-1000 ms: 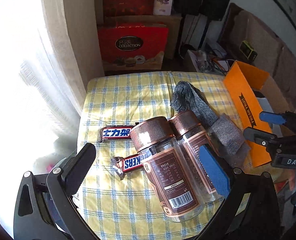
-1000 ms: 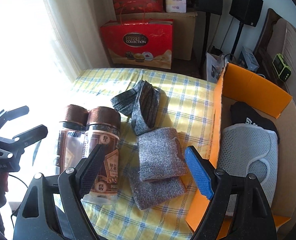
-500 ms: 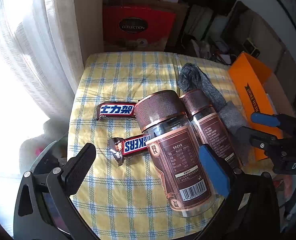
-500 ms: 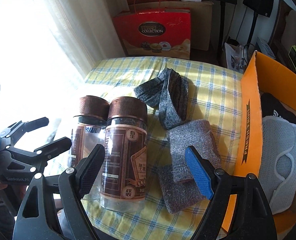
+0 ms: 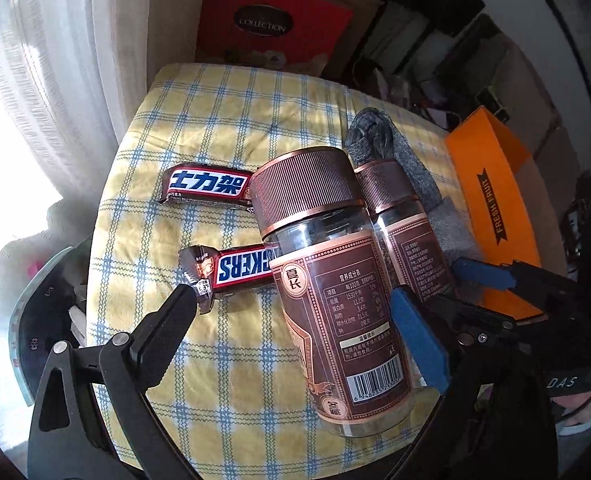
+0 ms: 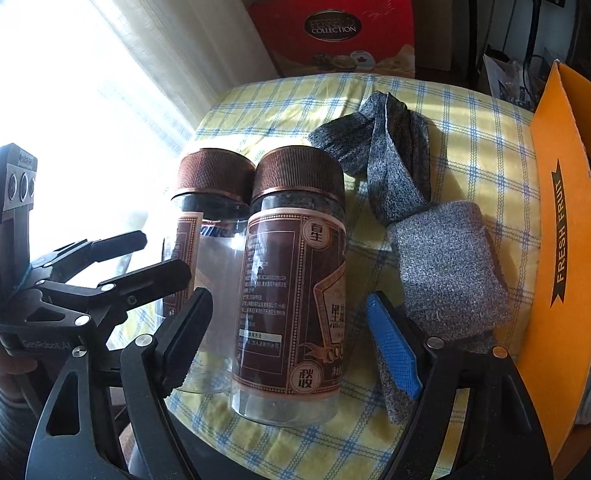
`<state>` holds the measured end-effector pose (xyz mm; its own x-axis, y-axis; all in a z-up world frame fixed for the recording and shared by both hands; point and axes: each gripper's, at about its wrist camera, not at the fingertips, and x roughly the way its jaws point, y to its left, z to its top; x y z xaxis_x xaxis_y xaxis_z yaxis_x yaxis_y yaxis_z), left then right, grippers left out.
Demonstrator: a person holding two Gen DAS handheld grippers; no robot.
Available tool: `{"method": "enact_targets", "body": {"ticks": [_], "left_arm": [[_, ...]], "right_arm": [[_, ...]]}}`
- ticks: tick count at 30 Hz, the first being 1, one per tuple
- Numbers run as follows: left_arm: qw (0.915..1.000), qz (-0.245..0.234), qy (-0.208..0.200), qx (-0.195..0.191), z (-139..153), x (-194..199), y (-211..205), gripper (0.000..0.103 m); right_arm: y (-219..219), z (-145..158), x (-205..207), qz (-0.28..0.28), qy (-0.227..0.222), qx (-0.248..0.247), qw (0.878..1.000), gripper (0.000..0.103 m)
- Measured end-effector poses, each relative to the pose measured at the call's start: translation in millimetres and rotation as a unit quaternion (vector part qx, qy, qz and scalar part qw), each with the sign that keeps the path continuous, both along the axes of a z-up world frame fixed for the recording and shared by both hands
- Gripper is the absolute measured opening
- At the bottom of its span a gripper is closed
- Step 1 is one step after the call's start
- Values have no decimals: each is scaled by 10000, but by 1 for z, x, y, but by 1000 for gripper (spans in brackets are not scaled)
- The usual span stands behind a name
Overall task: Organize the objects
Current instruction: 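Move the right gripper back toward the brown-capped jars on the table, then grasp the nearer brown-capped jar with the right gripper and lift it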
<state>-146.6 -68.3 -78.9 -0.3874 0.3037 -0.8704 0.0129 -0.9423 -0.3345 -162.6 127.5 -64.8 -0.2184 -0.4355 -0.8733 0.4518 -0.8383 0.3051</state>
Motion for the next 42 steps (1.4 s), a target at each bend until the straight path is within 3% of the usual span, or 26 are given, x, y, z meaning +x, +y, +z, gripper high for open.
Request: {"method": "enact_targets", "body": {"ticks": [2,14,16,18,24,36,42], "left_arm": [[10000,5,-16,63,-1,1,-1,96],[9997,-97,-215,-54,-10,-8,16,93],[9995,-159,-284,-47,-14,-9,21,74],[9995,-170,-255,-29,-14,-9,23,69],[9999,-68,-142,-22,-9,-8,24,68],[9994,-83,299,-176,32,-8,30,65],[9988,-234,112,-416,23,-3,39,64]], "right_arm": [[-3,-5,2,80,17,199,9998,68],[-22,-26,5,168,-81,358,9992,68],[-21,-26,6,139,-68,343,9993,67],[-21,-26,7,107,-22,382,9992,67],[-11,-18,6,-54,83,333,9994,66],[12,24,5,-331,543,289,9976,66],[18,22,12,-276,414,467,9977,66]]}}
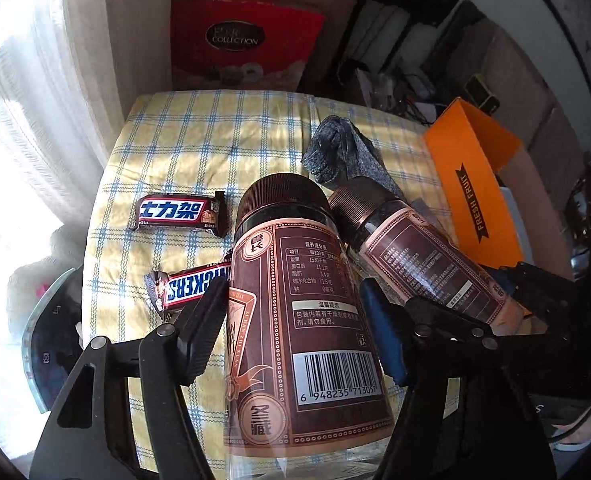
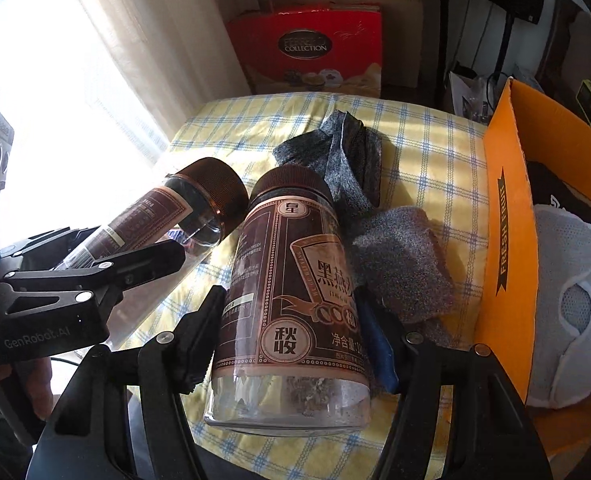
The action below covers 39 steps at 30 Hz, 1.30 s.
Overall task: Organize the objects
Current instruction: 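Grasp the nearer brown-capped jar with the right gripper and lift it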
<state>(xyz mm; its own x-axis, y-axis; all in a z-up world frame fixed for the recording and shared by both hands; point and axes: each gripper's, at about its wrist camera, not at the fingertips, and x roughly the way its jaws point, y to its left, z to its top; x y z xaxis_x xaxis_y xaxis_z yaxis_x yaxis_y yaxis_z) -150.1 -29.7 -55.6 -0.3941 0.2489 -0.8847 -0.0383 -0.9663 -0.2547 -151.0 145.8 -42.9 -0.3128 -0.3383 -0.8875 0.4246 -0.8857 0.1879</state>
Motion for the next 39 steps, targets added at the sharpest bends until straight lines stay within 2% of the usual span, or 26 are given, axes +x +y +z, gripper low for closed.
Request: {"method": "enact_targets", "body": {"ticks": [10,15,19,22,29,39], "left_arm": [[9992,-39,-390,-77,-34,4,4,63],[9988,75,-485,50,-41,-1,-4,62],[9976,132,-613,299,-50,-6,-9,62],[9959,182,-647,601,-56,-7,-13,62],[9966,221,-388,686,-45,-3,-17,62],[9968,172,-13,783,-6,3,-13,61]], "right_arm": [[-6,-29,2,253,-306,323,9987,66],[-8,-38,-7,260,-452,222,9984,67],[-10,-46,-10,316,-533,139,9980,67],[-17,-48,-5,495,-330,323,9977,66],[-31,-44,11,549,149,824,9950,66],[-26,-15,13,407,405,553,9968,65]]}}
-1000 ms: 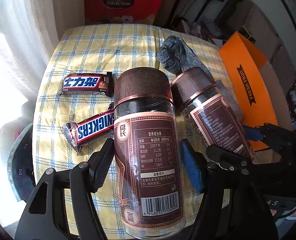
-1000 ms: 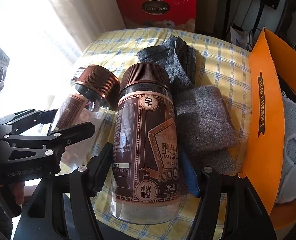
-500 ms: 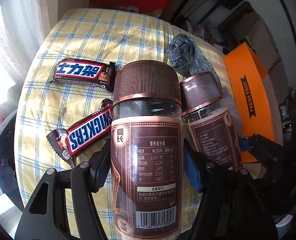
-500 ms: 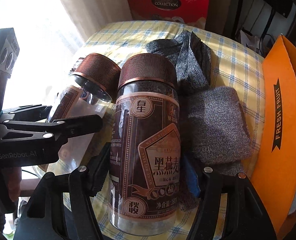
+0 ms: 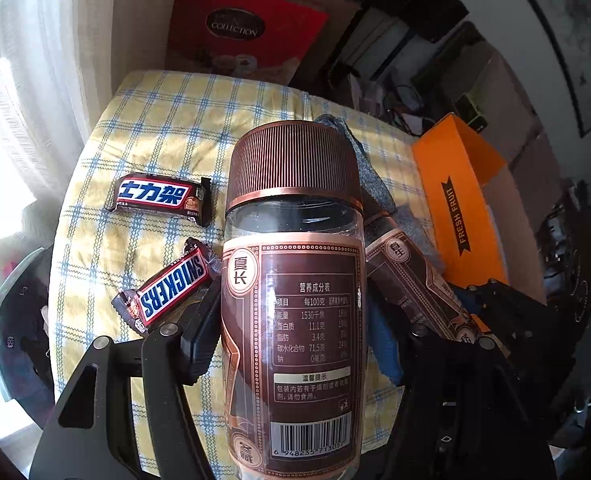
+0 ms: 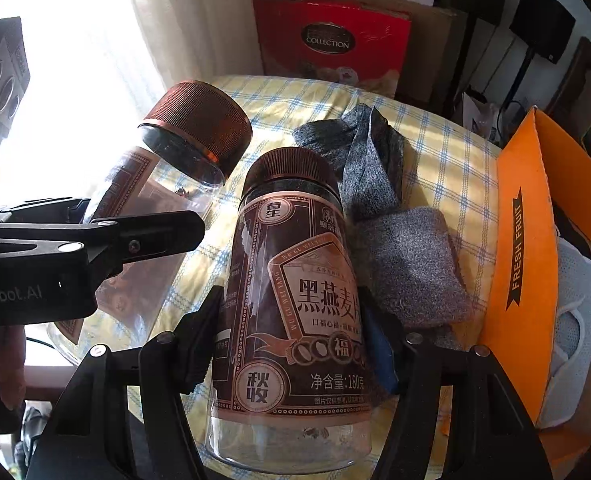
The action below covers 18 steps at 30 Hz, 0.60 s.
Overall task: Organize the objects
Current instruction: 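Grasp the nearer brown-capped jar with the right gripper and lift it, then carry both brown-capped jars with both grippers over the cardboard box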
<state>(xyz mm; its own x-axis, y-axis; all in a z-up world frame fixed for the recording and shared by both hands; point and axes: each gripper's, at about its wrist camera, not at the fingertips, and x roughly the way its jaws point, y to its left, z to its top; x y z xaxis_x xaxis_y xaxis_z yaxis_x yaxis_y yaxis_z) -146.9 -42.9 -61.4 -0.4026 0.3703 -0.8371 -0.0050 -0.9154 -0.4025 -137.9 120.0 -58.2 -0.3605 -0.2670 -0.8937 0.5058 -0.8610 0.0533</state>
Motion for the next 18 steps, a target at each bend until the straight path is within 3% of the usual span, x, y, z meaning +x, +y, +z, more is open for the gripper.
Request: {"method": "enact_targets", "body": {"ticks": [9,18], "left_arm": [[9997,17,223,7,31,3,2,62],[9990,-227,395,36,57,-4,44,62]], "right_arm": [[29,37,-4,-324,243,-380,9985,65],[79,75,-6,-762,535,-539,9942,65]]}}
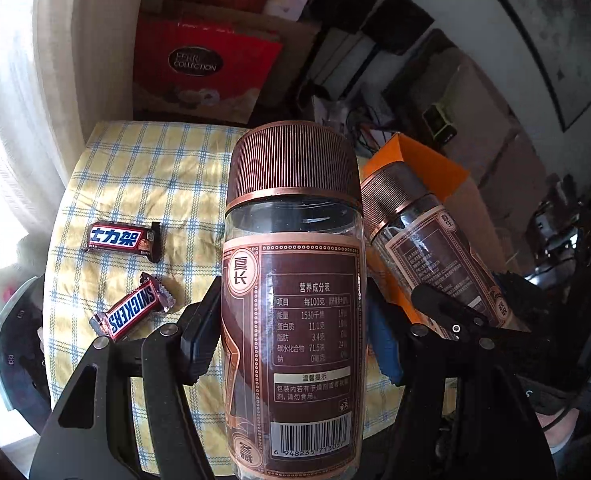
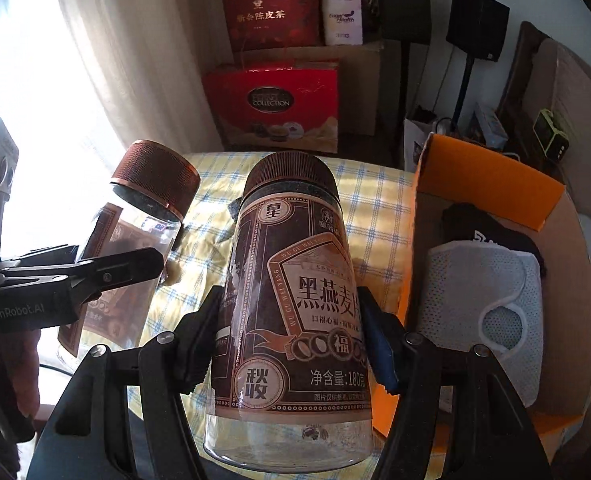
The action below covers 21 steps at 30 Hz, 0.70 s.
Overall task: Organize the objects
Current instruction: 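Carry both brown-capped jars with both grippers over the cardboard box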
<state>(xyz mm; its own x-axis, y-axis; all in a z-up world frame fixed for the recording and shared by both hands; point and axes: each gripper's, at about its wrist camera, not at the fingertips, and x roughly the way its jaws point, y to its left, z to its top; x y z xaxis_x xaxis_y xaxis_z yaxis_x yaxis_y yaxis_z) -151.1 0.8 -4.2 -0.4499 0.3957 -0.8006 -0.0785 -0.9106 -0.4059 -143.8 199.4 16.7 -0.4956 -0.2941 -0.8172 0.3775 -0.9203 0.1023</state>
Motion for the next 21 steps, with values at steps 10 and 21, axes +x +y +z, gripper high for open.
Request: {"method": "enact_targets", "body": {"ticks": [10,21], "left_arm": [[9992,-372,107,89,20,-9,70,62],[9970,-734,125,186,24,-27,154,62]], "right_arm": [[83,25,-3,-679,177,-139,9974,65],[173,22,-2,-1428,196,-139,9895,65]]}}
